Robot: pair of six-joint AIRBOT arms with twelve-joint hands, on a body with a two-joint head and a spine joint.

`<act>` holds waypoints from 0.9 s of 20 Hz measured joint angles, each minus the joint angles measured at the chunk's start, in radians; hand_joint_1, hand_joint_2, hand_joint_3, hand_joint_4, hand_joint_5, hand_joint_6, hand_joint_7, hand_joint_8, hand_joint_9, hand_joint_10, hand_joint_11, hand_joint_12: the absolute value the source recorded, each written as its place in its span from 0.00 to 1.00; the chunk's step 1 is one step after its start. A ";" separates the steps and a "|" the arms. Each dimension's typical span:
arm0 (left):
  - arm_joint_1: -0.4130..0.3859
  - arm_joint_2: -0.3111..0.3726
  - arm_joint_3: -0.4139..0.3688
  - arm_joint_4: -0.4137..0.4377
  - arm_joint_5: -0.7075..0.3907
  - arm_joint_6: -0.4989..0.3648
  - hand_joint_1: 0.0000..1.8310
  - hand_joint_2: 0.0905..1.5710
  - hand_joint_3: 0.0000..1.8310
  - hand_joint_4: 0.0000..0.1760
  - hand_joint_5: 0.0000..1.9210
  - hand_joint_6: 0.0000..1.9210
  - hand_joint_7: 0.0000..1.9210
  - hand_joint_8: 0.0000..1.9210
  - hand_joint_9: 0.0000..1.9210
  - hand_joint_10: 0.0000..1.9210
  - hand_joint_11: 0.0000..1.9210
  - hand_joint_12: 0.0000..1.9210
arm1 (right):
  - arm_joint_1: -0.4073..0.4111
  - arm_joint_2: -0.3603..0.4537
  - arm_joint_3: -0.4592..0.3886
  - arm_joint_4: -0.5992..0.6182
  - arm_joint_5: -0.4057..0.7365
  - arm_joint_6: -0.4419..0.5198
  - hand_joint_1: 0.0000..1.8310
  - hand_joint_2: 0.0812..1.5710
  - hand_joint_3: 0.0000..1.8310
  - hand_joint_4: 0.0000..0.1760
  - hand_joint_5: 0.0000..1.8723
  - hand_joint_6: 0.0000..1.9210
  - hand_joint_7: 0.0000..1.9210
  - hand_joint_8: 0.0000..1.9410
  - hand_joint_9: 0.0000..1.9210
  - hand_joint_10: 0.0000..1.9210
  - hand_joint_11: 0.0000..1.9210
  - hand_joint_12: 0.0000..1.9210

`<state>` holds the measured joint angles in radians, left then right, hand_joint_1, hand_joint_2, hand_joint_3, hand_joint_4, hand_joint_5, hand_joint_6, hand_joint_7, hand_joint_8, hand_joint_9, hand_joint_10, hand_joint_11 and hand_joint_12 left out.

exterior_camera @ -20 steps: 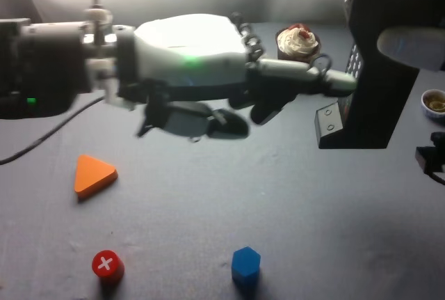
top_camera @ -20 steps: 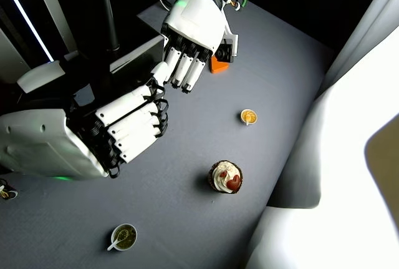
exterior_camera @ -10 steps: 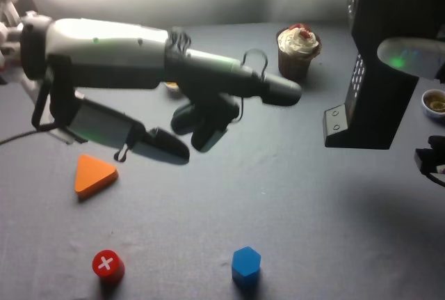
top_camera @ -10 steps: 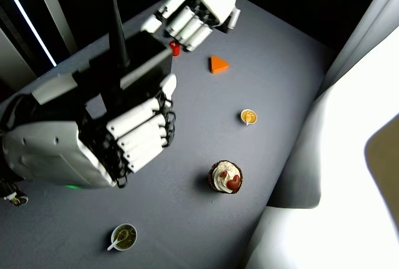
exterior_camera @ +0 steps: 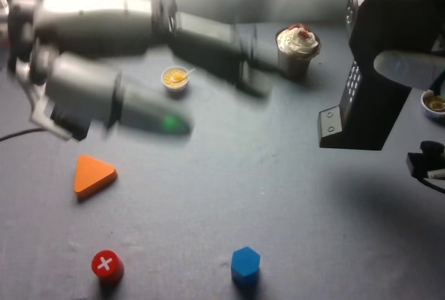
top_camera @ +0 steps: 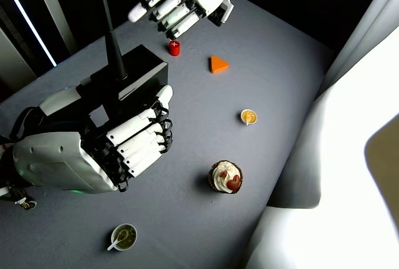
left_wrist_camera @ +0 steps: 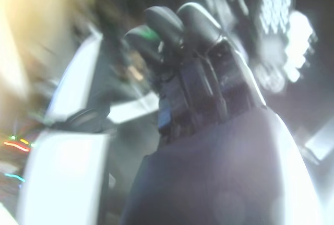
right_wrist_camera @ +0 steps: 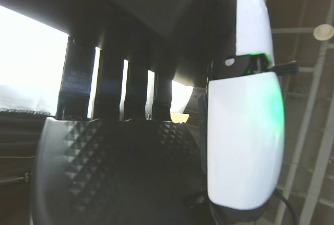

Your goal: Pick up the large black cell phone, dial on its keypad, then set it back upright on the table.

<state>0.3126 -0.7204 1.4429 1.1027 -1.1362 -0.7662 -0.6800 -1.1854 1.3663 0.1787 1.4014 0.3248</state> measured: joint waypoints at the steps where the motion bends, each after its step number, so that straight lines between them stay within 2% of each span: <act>1: 0.000 0.000 -0.002 -0.044 0.075 -0.042 0.08 0.77 0.00 0.03 0.14 0.00 0.14 0.00 0.11 0.00 0.00 0.28 | -0.001 -0.005 0.008 0.003 0.000 -0.001 0.75 0.70 0.00 0.00 0.53 0.40 0.48 0.56 0.47 0.68 0.47 0.59; 3: 0.000 0.000 -0.013 -0.031 0.202 -0.186 0.01 0.75 0.00 0.00 0.12 0.00 0.09 0.00 0.06 0.00 0.00 0.14 | -0.001 -0.009 0.007 0.011 0.010 0.000 0.75 0.70 0.00 0.00 0.51 0.42 0.49 0.54 0.48 0.68 0.47 0.59; 4: 0.005 0.000 -0.013 -0.010 0.248 -0.248 0.00 0.74 0.00 0.00 0.12 0.00 0.09 0.00 0.06 0.00 0.00 0.11 | -0.006 -0.010 0.007 -0.002 0.016 0.000 0.75 0.69 0.00 0.00 0.51 0.43 0.50 0.52 0.48 0.67 0.47 0.60; 6: 0.006 -0.001 -0.019 -0.006 0.335 -0.412 0.00 0.72 0.00 0.00 0.11 0.00 0.07 0.00 0.04 0.00 0.00 0.03 | -0.024 -0.011 0.006 -0.012 0.026 0.000 0.75 0.70 0.00 0.00 0.53 0.40 0.47 0.57 0.48 0.66 0.48 0.59; 7: 0.006 -0.001 -0.019 -0.019 0.367 -0.449 0.00 0.71 0.00 0.00 0.10 0.00 0.06 0.00 0.03 0.00 0.00 0.01 | -0.024 -0.014 0.006 -0.012 0.021 0.000 0.80 0.69 0.00 0.00 0.54 0.35 0.45 0.57 0.48 0.60 0.47 0.76; 8: 0.006 -0.001 -0.019 -0.023 0.387 -0.455 0.00 0.71 0.00 0.00 0.11 0.01 0.07 0.01 0.04 0.00 0.01 0.01 | -0.024 -0.015 0.005 -0.014 0.022 0.000 0.81 0.69 0.00 0.00 0.55 0.34 0.45 0.56 0.48 0.60 0.46 0.79; 9: 0.006 -0.001 -0.022 -0.020 0.392 -0.455 0.00 0.71 0.00 0.00 0.11 0.01 0.07 0.01 0.05 0.01 0.01 0.01 | -0.024 -0.015 0.004 -0.014 0.025 0.000 0.76 0.70 0.00 0.00 0.54 0.40 0.45 0.58 0.48 0.66 0.47 0.65; 11: 0.020 0.000 -0.033 -0.033 0.391 -0.463 0.00 0.71 0.00 0.00 0.11 0.00 0.07 0.00 0.04 0.00 0.02 0.01 | -0.024 -0.015 0.004 -0.016 0.025 0.000 0.75 0.69 0.00 0.00 0.54 0.40 0.46 0.56 0.49 0.66 0.51 0.58; 13: 0.040 0.003 -0.035 -0.058 0.406 -0.467 0.00 0.72 0.00 0.00 0.10 0.00 0.07 0.00 0.04 0.00 0.02 0.02 | -0.024 -0.015 0.004 -0.018 0.027 0.000 0.75 0.69 0.00 0.00 0.55 0.40 0.46 0.57 0.49 0.67 0.50 0.58; 15: 0.044 0.013 -0.035 -0.066 0.426 -0.496 0.00 0.73 0.01 0.00 0.10 0.00 0.06 0.00 0.02 0.00 0.01 0.02 | -0.031 -0.015 0.007 -0.019 0.037 0.000 0.75 0.71 0.00 0.00 0.53 0.42 0.43 0.62 0.47 0.68 0.49 0.58; 18: 0.046 0.017 -0.014 -0.047 0.434 -0.512 0.00 0.74 0.00 0.00 0.08 0.00 0.05 0.00 0.02 0.00 0.02 0.02 | -0.041 -0.024 0.023 -0.021 0.047 0.000 0.75 0.71 0.00 0.00 0.54 0.40 0.43 0.62 0.47 0.69 0.50 0.58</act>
<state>0.3584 -0.7036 1.4288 1.0561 -0.7021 -1.2781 -0.7208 -1.2091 1.3895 0.1577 1.4479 0.3248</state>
